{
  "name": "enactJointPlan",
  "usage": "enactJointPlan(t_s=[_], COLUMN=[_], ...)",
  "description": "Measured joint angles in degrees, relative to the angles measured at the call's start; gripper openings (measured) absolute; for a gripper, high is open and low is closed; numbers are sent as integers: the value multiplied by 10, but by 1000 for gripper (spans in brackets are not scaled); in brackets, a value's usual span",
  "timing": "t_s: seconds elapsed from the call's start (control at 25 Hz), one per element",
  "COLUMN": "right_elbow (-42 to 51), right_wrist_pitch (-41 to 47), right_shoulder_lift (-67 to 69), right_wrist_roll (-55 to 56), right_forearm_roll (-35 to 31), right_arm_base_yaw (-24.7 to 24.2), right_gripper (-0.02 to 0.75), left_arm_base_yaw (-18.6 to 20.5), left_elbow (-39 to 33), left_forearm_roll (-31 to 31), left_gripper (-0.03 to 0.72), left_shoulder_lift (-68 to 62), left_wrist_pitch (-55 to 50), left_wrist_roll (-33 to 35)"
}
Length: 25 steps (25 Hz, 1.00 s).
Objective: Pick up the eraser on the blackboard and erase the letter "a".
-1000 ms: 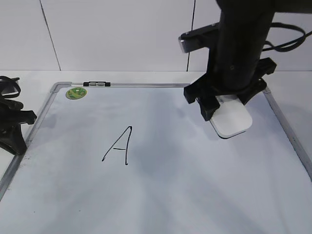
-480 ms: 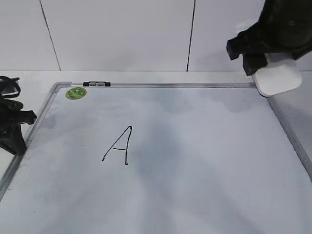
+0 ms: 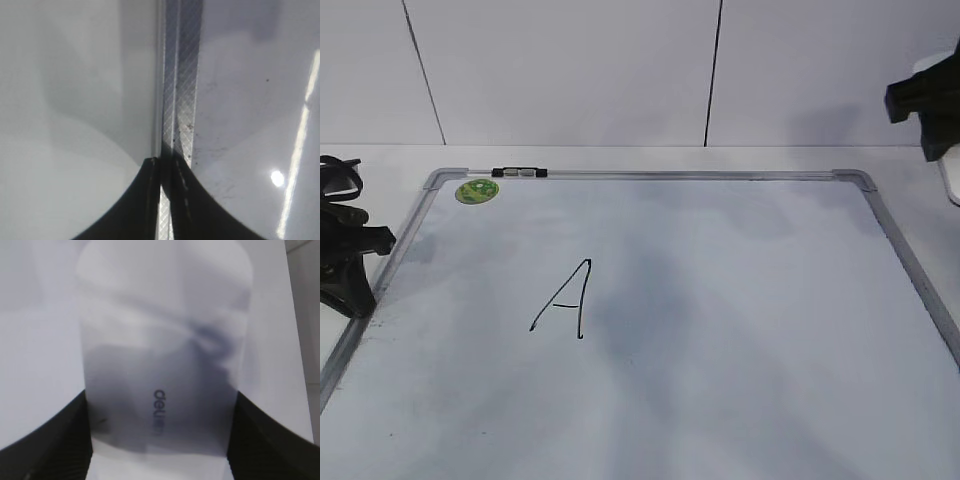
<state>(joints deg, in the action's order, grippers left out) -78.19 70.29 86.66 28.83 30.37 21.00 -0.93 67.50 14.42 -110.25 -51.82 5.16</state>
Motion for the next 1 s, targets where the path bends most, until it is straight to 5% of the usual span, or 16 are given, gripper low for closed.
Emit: enactJointPlan(t_s=[1.0], right_elbow=[0], right_wrist_pitch=[-6], right_shoulder_lift=[117], right_wrist_roll=[-159], right_forearm_roll=[-199], right_arm_base_yaw=[-141], right_gripper=[559], left_arm_base_yaw=[0], left_elbow=[0], left_forearm_roll=[4], left_gripper=[35], left_shoulder_lift=[0], left_wrist_pitch=[0], left_wrist_roll=[2])
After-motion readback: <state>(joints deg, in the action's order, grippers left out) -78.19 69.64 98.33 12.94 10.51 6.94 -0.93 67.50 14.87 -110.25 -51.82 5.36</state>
